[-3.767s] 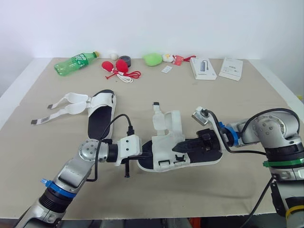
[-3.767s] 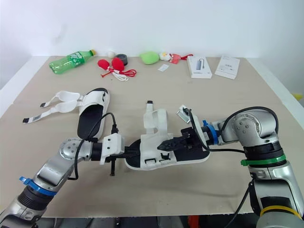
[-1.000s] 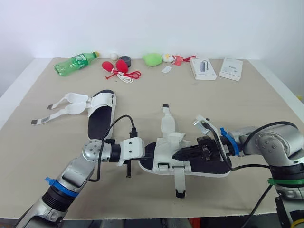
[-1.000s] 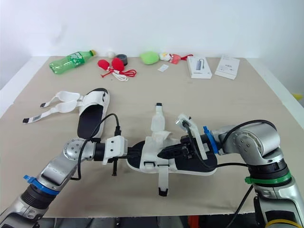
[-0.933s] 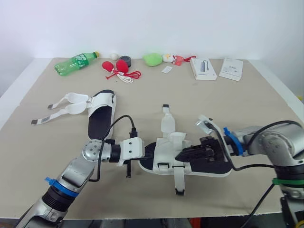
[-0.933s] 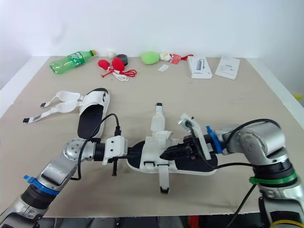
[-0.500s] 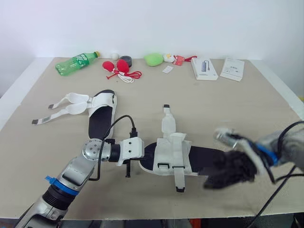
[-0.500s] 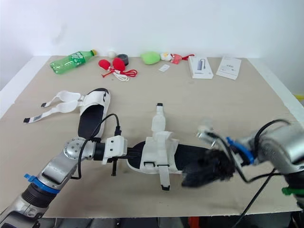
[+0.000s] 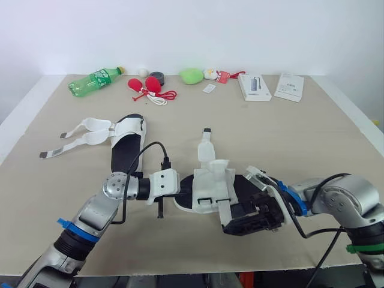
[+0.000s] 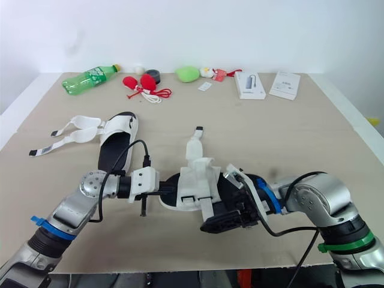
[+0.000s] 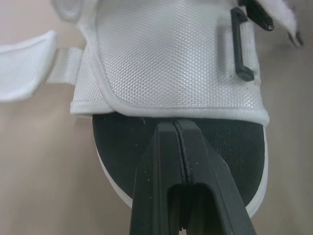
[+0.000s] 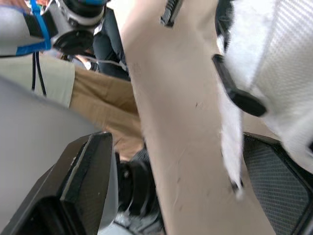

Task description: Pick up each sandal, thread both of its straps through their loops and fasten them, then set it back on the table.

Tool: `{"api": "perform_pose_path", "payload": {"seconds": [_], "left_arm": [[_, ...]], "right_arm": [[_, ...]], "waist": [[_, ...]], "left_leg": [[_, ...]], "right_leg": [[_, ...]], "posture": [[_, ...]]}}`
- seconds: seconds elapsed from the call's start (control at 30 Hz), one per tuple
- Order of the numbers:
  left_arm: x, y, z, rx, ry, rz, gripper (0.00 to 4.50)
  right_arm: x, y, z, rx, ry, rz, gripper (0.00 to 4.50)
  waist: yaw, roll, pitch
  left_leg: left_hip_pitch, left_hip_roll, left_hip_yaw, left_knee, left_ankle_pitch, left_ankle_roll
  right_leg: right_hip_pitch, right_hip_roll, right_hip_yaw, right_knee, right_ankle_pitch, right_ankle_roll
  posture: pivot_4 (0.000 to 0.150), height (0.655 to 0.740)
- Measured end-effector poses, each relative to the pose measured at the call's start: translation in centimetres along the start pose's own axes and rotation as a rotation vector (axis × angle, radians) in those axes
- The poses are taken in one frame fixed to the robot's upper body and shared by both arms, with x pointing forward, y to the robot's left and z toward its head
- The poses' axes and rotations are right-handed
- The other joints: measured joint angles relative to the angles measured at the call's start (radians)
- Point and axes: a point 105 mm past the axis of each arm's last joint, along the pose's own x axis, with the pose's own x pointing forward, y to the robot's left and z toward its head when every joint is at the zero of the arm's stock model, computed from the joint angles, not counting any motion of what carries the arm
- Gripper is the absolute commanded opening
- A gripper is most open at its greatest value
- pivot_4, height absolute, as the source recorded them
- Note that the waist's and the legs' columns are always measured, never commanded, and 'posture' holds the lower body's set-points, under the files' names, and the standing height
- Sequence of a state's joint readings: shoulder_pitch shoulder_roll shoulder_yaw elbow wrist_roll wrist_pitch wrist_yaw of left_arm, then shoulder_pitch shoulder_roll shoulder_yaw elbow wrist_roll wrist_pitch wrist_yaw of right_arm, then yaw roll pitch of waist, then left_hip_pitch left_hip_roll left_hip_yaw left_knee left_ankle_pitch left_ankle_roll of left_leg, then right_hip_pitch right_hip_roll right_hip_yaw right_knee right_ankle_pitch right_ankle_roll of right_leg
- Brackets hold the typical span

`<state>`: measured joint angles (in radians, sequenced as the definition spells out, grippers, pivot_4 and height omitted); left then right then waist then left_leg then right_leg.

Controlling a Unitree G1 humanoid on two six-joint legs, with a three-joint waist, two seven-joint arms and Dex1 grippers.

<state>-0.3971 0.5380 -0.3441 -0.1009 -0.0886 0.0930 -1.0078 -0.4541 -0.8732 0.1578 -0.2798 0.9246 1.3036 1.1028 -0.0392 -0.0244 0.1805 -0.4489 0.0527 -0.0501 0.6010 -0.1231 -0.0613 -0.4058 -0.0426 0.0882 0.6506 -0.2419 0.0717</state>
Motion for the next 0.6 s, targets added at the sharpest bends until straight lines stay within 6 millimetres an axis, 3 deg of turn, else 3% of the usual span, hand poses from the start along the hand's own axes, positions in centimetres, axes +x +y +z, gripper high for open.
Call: {"api": "perform_pose_path", "payload": {"seconds": [0.23,0.4,0.5,0.57,0.6], "left_arm": [[-0.3,1.5,-0.4,0.024,0.018,0.04,0.0],[-0.4,1.9,-0.6,0.03,0.024,0.054,0.0],[-0.4,1.9,-0.6,0.03,0.023,0.054,0.0],[-0.5,1.8,-0.6,0.027,0.024,0.055,0.0],[-0.5,1.6,-0.6,0.023,0.022,0.056,0.0]], "right_arm": [[1.0,-1.0,0.9,-0.017,-0.013,-0.025,4.42],[1.1,-1.6,1.3,-0.018,-0.027,-0.049,2.98],[1.1,-2.1,1.5,-0.021,-0.042,-0.071,1.59],[1.1,-2.3,1.6,-0.029,-0.051,-0.08,1.27],[1.1,-2.7,1.3,-0.018,-0.081,-0.096,0.63]], "waist": [[-0.003,0.0,0.0],[-0.004,0.0,0.0],[-0.005,0.0,0.0],[-0.005,0.0,0.0],[-0.005,0.0,0.0]], "left_leg": [[0.0,0.0,0.0,-0.001,0.0,0.0],[0.0,0.0,0.0,-0.001,0.0,0.0],[0.0,0.0,0.0,-0.001,0.0,0.0],[0.0,0.0,0.0,-0.001,0.0,0.0],[0.0,0.0,0.0,-0.001,0.0,0.0]], "right_leg": [[0.0,0.001,0.0,0.0,0.0,0.0],[0.0,0.0,0.0,0.0,0.0,0.0],[0.0,0.001,0.0,0.0,0.0,0.0],[0.0,0.001,0.0,0.0,0.0,0.0],[0.0,0.001,0.0,0.0,0.0,0.0]], "posture": [[0.15,0.74],[0.15,0.74],[0.15,0.74],[0.15,0.74],[0.15,0.74]]}}
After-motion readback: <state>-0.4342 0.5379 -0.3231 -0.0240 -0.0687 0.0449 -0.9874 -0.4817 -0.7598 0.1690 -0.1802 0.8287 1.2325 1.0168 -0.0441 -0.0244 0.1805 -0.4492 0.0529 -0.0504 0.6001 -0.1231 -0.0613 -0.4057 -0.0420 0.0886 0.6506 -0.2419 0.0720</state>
